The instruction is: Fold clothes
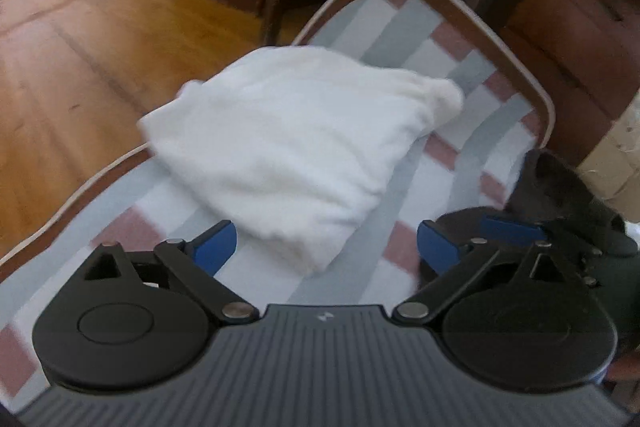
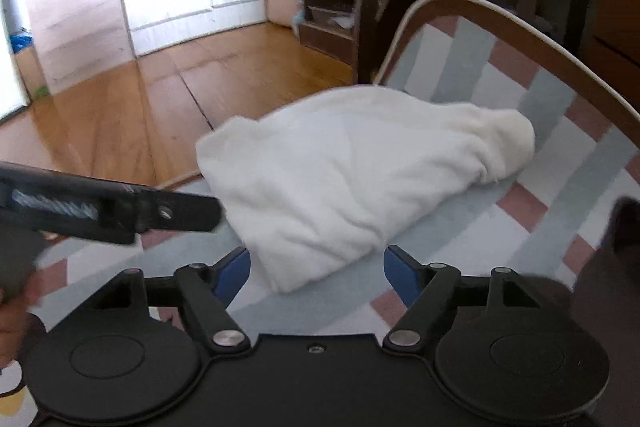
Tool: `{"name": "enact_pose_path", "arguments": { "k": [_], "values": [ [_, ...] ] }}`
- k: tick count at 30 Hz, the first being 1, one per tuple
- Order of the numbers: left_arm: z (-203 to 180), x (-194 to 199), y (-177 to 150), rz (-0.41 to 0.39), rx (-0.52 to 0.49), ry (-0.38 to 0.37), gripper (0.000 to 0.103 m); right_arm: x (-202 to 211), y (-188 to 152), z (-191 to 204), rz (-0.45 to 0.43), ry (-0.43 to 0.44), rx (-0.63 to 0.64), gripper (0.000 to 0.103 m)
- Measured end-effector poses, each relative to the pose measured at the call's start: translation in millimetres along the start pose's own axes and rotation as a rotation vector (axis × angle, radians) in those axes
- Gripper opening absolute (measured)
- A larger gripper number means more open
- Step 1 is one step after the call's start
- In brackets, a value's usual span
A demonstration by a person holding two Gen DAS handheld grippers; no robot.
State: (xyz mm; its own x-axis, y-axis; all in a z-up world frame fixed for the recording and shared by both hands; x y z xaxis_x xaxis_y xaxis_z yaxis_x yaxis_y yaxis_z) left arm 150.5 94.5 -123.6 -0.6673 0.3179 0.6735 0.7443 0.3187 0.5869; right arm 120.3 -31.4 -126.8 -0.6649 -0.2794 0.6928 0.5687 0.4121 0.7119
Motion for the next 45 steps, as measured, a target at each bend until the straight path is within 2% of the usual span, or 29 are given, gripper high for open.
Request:
{"name": "enact_pose_path", "arguments": {
  "k": [1,4,6,12,15,18,22,25,28,31,37,45],
  "values": [
    [-1.6,7.0,-1.1,-0.005,-0.017,0.016,0.098,2.9,-1.4,-0.5,0.009,-0.018,-0.019,0.078],
    [-4.9,26.2,-3.4,-0.010,-0.066,0.065,0.099,10.0,2.5,-2.3,-0.002,0.013,-0.098,0.078],
    [-4.2,33.7,-3.4,-0.005,-0.060,0.085,0.103,13.8,5.8,-5.2,-0.005,0.006,-0.119,0.078],
    [-9.1,54.2,-6.6,-0.007,-0.059,0.142,0.103,40.6,5.1,-15.5,0.015,-0.028,-0.158,0.078],
    [-18.0,60.8,-15.3,0.022,-0.085,0.166,0.103,54.1,4.7,-20.6,0.025,-0.045,-0.177,0.080],
    [-24.1,65.8,-24.5,0.053,-0.104,0.203,0.103,67.0,0.2,-18.7,0.066,-0.052,-0.154,0.085],
    [-29.5,74.1,-32.8,0.062,-0.104,0.262,0.103,77.5,-9.4,-23.7,0.109,-0.056,-0.177,0.085],
    [-34.4,81.1,-38.7,0.067,-0.106,0.304,0.103,87.4,-12.7,-29.2,0.112,-0.051,-0.183,0.086],
    [-42.6,90.4,-42.9,0.059,-0.119,0.337,0.103,98.3,-13.8,-37.8,0.099,-0.095,-0.174,0.089],
    [-47.9,97.2,-50.0,0.074,-0.131,0.410,0.103,105.0,-14.4,-45.3,0.091,-0.127,-0.174,0.089],
    [-65.5,94.9,-59.0,0.065,-0.131,0.405,0.103,109.9,-15.7,-54.6,0.085,-0.115,-0.208,0.090],
    [-69.1,87.0,-63.9,0.065,-0.129,0.421,0.103,104.8,-17.4,-47.5,0.094,-0.095,-0.184,0.090]
  ]
}}
Point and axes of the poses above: each gripper's, at about its wrist camera, not at the fingertips, and x roughly against the way its jaws point, z to its left, y to its top, the point moved 10 cm from there along -x, roughly the way its jaws point, and after that the axes turned 11 degrees about x, right-handed, at the moved point
